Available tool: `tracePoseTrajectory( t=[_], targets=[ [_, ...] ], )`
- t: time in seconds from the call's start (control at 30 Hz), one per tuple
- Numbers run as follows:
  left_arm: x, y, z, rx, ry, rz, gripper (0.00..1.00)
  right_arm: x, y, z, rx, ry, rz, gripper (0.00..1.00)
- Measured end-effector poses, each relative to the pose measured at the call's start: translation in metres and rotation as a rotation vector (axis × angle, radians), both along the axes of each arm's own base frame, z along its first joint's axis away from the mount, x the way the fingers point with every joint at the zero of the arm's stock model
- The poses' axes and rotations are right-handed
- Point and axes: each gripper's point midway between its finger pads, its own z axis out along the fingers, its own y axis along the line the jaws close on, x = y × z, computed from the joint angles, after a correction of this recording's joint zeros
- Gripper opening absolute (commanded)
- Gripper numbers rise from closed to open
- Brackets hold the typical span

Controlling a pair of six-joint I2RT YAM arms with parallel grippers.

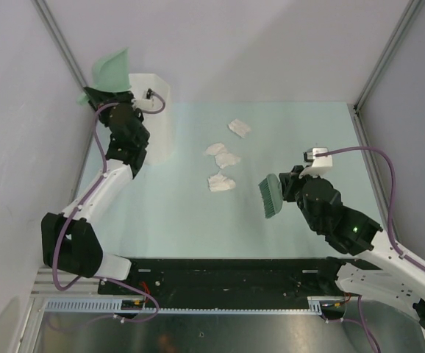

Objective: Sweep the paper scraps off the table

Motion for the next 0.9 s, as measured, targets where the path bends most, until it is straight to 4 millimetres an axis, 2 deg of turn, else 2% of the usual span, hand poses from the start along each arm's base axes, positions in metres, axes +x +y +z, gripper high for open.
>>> tracePoseTrajectory(
  t=[0.13,0.37,0.43,0.53,0.63,0.77,0.9],
  targets=[
    [-0.002,-0.003,0.023,0.017,-0.095,-0.03,0.0,0.0,0.0,0.0,0.0,0.0,0.0,0.0],
    [-0.009,-0.006,0.044,0.021,-0.175,-0.059,0.0,0.001,0.002,-0.003,-0.016,0.004,0.004,0.0],
    [-0.007,-0.009,0.05,-0.026,-0.2,-0.08,0.0,0.004,0.008,-0.006,-0.042,0.008,0.024,0.0],
    [-0.003,-0.017,0.063,-0.173,-0.217,-0.159,0.0,0.013,0.029,-0.013,-0.097,0.003,0.09,0.0],
    [-0.015,-0.028,0.08,-0.348,-0.259,-0.262,0.0,0.024,0.059,-0.024,-0.15,-0.002,0.187,0.0],
    [-0.046,-0.029,0.078,-0.501,-0.28,-0.312,0.0,0.041,0.093,-0.039,-0.165,-0.009,0.292,0.0],
    [-0.053,-0.039,0.05,-0.666,-0.194,-0.357,0.0,0.074,0.111,-0.052,-0.134,0.01,0.311,0.0]
  ],
)
